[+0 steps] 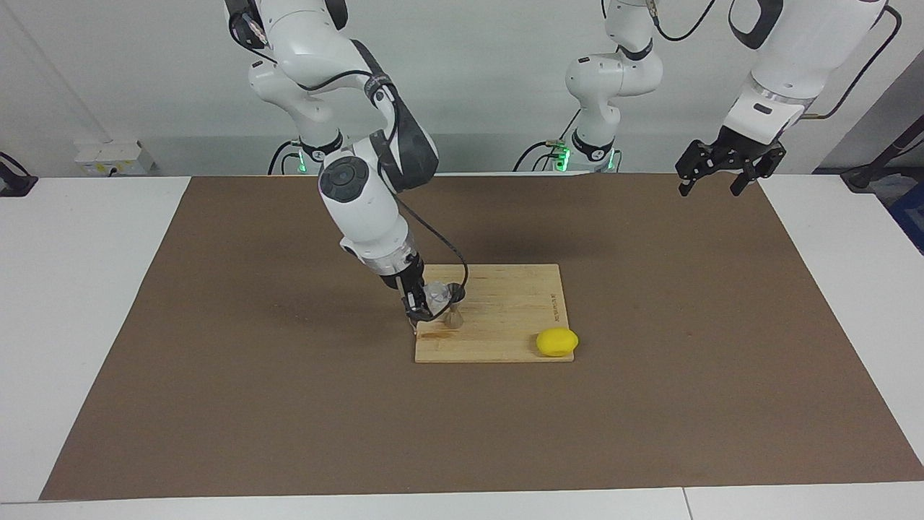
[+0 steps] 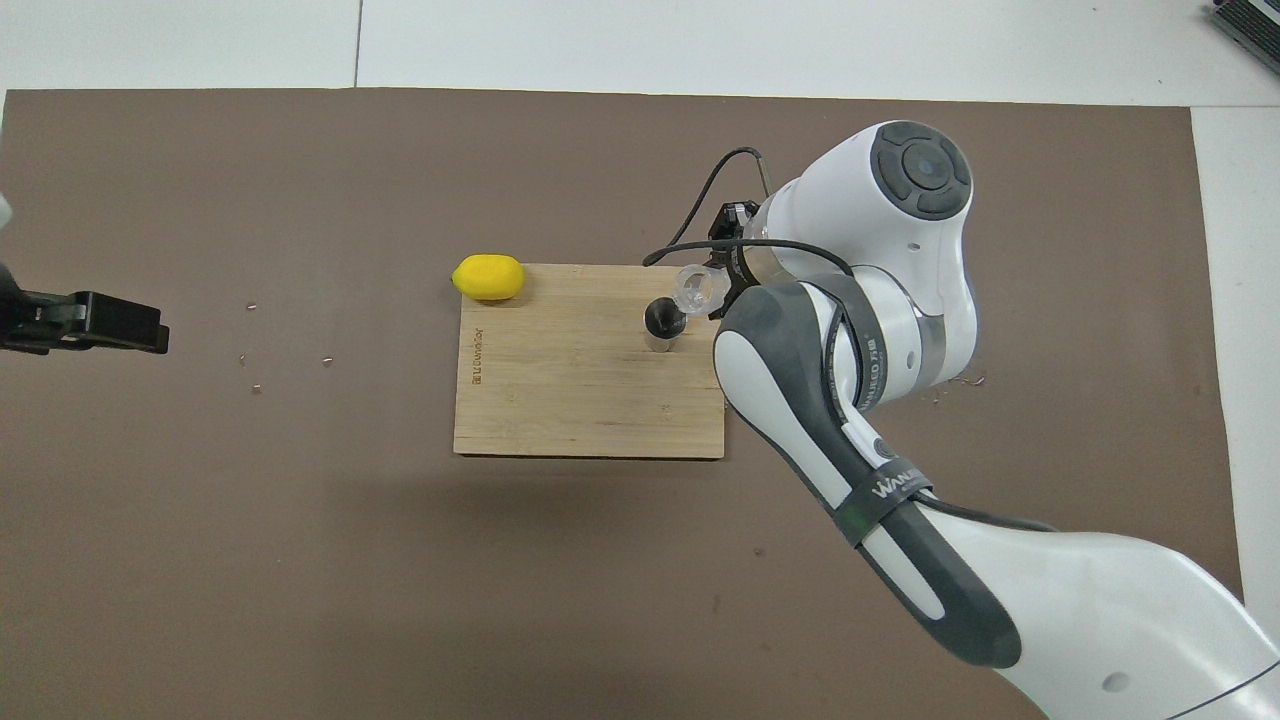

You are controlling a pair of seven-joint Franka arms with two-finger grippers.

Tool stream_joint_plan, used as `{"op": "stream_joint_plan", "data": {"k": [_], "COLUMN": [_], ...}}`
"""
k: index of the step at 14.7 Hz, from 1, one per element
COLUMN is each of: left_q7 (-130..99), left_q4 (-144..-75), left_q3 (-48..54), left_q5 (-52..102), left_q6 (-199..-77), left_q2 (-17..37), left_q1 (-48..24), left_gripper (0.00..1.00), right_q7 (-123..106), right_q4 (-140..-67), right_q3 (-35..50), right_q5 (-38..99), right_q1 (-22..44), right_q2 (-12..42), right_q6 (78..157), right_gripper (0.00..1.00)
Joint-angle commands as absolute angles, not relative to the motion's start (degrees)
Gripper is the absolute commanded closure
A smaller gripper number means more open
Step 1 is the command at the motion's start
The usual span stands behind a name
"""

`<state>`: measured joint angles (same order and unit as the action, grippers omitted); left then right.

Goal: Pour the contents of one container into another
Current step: 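Move the glass over the metal cup while the left gripper withdraws, then tilt the clear glass with the right gripper to pour into the metal cup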

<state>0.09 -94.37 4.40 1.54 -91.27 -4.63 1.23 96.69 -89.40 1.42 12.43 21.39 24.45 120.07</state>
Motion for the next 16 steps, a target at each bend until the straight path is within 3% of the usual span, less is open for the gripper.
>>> {"op": "stream_joint_plan", "data": {"k": [1,5,8,16], "left_q7": [1.1,1.3,1.3,0.9], "left_q4": [-90.3,-92.0,-89.1,-91.9], "left_q3": [4.3,4.7,5.0,5.9], "left_q5": [2.3,2.1,2.5,2.2], "left_q6": [-87.6,-87.4,-85.7,-86.6], "left_q2": [-3.3,-4.0,-0.2,-2.0], "left_q1": [1.8,1.7,1.8,1.8], "left_gripper": [0.0,0.0,0.0,0.0], "right_q7": [98.3,98.3,98.3,98.3], "right_q4": [-86.8,-86.3,-85.9,-85.2], "right_q3": [1.5,1.5,1.7,1.7], "right_q5": [8.1,3.2,-0.5,-4.4], "right_q1": [22.1,23.4,24.0,25.5], "right_q2": [25.6,25.4,25.4,25.4], "right_q6": [117.8,116.0,114.4,113.4], "right_gripper": [1.0,1.0,1.0,1.0]}}
